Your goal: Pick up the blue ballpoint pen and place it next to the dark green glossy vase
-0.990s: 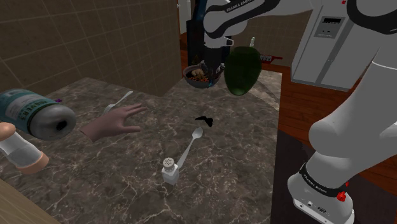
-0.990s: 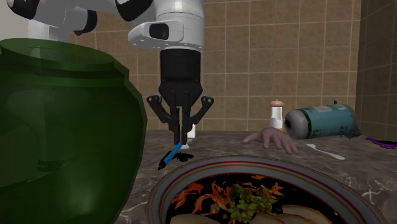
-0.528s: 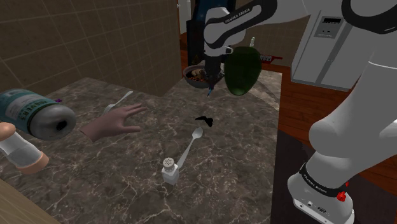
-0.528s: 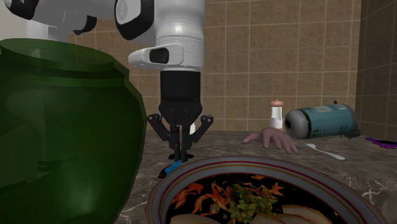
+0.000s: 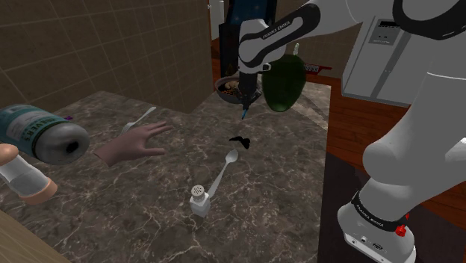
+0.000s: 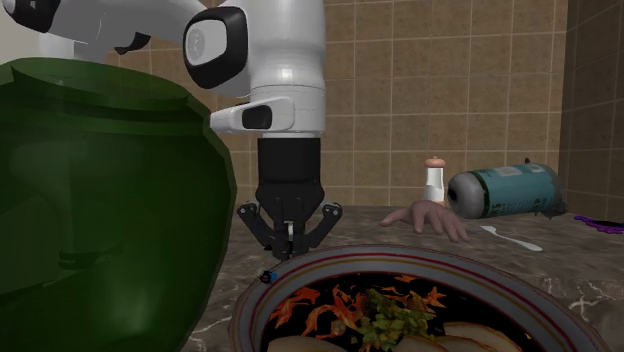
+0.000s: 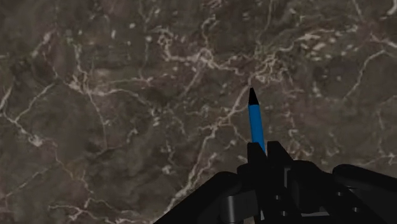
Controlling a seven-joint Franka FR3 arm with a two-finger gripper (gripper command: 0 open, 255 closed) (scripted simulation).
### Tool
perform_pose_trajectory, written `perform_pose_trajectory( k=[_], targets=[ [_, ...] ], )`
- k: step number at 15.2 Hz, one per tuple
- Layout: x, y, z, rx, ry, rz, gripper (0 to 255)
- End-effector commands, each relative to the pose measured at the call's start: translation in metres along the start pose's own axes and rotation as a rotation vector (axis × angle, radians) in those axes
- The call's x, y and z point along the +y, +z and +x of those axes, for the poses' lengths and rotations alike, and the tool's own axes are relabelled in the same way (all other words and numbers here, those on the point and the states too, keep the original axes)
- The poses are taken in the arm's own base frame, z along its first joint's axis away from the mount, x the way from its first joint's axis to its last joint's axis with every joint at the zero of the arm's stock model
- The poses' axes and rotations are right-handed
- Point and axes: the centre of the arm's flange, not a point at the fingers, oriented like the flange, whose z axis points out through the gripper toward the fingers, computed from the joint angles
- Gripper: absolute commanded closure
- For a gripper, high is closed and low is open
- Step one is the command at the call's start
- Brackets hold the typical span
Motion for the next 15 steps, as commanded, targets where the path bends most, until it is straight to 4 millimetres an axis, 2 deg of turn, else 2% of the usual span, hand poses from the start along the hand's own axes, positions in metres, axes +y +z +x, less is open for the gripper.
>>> perform_pose_trajectory(
  k=[1, 6, 7, 12, 15],
  targets=[
    [0.006, 0.013, 0.001, -0.02, 0.006, -0.021, 255],
    [0.006, 0.013, 0.001, -0.02, 0.006, -0.021, 255],
    [0.006, 0.011, 0.0, -0.02, 0.006, -0.021, 0],
    [0.006, 0.013, 0.001, -0.02, 0.006, -0.021, 0],
    [0.005, -0.026, 0.001, -0.02, 0.006, -0.021, 0]
  ],
)
